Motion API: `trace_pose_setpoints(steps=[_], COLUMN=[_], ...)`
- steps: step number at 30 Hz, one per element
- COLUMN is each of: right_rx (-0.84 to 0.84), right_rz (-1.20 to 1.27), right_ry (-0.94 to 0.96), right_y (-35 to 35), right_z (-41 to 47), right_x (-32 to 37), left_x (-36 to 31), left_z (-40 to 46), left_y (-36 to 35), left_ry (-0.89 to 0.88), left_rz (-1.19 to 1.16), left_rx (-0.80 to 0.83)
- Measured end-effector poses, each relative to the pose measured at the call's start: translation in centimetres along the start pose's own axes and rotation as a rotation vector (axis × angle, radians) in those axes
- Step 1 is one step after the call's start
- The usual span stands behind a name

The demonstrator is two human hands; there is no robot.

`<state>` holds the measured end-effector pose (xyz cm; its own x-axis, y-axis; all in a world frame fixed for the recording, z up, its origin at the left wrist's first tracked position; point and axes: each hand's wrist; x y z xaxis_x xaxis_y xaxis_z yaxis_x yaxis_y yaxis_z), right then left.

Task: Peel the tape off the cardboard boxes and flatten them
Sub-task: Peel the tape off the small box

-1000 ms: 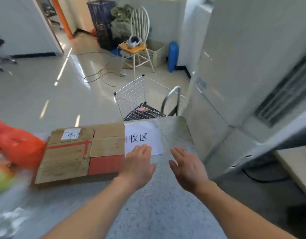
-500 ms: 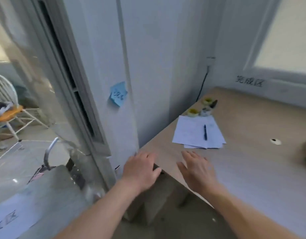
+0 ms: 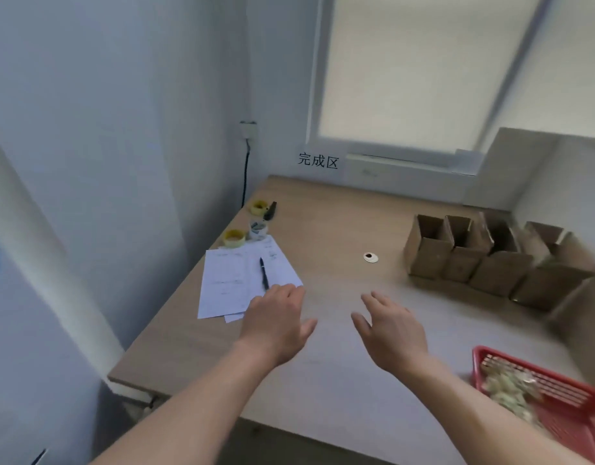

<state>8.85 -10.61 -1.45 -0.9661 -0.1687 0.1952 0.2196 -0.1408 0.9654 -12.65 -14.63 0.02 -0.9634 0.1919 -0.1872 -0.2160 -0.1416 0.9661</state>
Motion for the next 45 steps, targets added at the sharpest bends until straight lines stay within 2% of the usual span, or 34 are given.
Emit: trace_pose_setpoints(steps=[5, 12, 19, 24, 29, 33, 37, 41, 45], right_rx=[0.010, 0.136, 0.178, 0.170, 0.300, 0.426, 0.381, 0.161, -0.004], right_rz=[-0.010, 0.063, 0.191, 0.227, 0.175, 0.095, 0.106, 0.372, 0.945], right_ry=[-0.144, -0.326, -0.373, -0.324, -0.289, -0.262, -0.279, -0.326, -0.502], right_y=[-0.2, -1.5, -3.7, -3.5, -5.4, -7.2, -8.1, -7.2, -6.8], right_z=[1.4, 8.1, 19.5, 28.4, 34.5, 35.9, 33.7, 29.6, 25.4], right_x=[-4.5, -12.5, -20.7, -26.2, -27.9, -27.9, -25.3, -22.1, -20.7], left_x=[-2.7, -6.2, -8.1, -7.8, -7.6, -7.0, -5.7, -4.6, -3.4], left_z=[5.1, 13.8, 22.6, 27.3, 29.0, 29.0, 28.1, 27.9, 26.6], left_y=[-2.4, -6.3, -12.2, -15.0, -17.0, -17.9, -18.4, -18.0, -17.5], left_ry=[-0.101, -0.170, -0.097, 0.015, 0.067, 0.095, 0.126, 0.157, 0.168], left_rz=[-0.051, -0.059, -0.054, -0.033, -0.041, -0.057, -0.086, -0.191, -0.306], left_rx=[0.046, 0.113, 0.245, 0.310, 0.365, 0.371, 0.376, 0.304, 0.204])
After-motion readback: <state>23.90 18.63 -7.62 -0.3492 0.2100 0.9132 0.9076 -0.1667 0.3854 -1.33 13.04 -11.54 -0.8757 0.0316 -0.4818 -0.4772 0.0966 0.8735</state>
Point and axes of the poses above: each hand's wrist, its own z-axis towards the middle knuckle, its own y-axis out of the back of the hand, x = y × z, and after that the axes turned 6 degrees about -y, right-handed
